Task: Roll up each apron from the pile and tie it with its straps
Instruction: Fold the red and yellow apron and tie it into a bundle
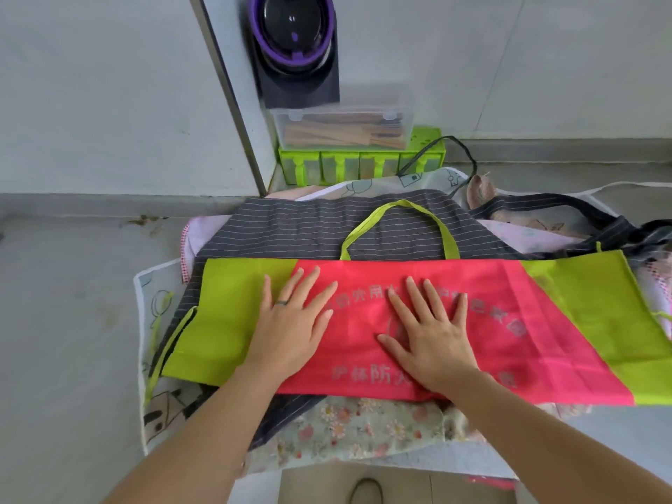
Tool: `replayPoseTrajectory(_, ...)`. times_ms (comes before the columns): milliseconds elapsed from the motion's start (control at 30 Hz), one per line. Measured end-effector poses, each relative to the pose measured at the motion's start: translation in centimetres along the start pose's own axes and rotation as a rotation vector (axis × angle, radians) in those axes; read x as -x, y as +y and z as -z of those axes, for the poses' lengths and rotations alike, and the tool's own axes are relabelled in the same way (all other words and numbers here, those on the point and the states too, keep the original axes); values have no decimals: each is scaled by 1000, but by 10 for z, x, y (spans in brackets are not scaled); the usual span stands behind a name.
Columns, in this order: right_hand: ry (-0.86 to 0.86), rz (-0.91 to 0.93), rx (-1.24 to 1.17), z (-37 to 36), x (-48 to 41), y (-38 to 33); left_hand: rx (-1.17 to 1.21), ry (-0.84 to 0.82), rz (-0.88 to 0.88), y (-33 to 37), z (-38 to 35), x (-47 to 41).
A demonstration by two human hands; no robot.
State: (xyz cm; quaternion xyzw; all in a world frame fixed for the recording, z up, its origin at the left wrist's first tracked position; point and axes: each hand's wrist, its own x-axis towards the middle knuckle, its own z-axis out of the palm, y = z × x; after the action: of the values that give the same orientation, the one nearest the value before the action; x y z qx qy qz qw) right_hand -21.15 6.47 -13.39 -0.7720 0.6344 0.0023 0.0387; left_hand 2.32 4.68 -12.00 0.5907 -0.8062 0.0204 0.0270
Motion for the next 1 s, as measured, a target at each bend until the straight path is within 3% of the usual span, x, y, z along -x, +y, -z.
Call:
replayPoseTrajectory(333,-61,-16,-33,1,-2,-1,70,-289,497,-57,4,-17)
replayPoseTrajectory(400,-81,-14,-53,3,-5,-2,92,-158,424,-44,14,-16)
replayPoseTrajectory(467,-102,-6,-144,12,-5,2,203,14,142,-18,27,-4)
replayPoseTrajectory(533,-80,58,-248,27,4,11,272,-39,-220,9,33,18)
replayPoseTrajectory(600,-76,208,-254,40,23,21,209,-220,-414,27,30,40)
replayPoseTrajectory(733,-143,343,-98,35,63,47,117,-259,-401,32,21,53)
replayPoseTrajectory(867,-84,285,28,29,69,53,41,-332,-259,46,27,45)
replayPoseTrajectory(1000,-82,166,117,31,63,47,-7,-511,-237,52,39,39)
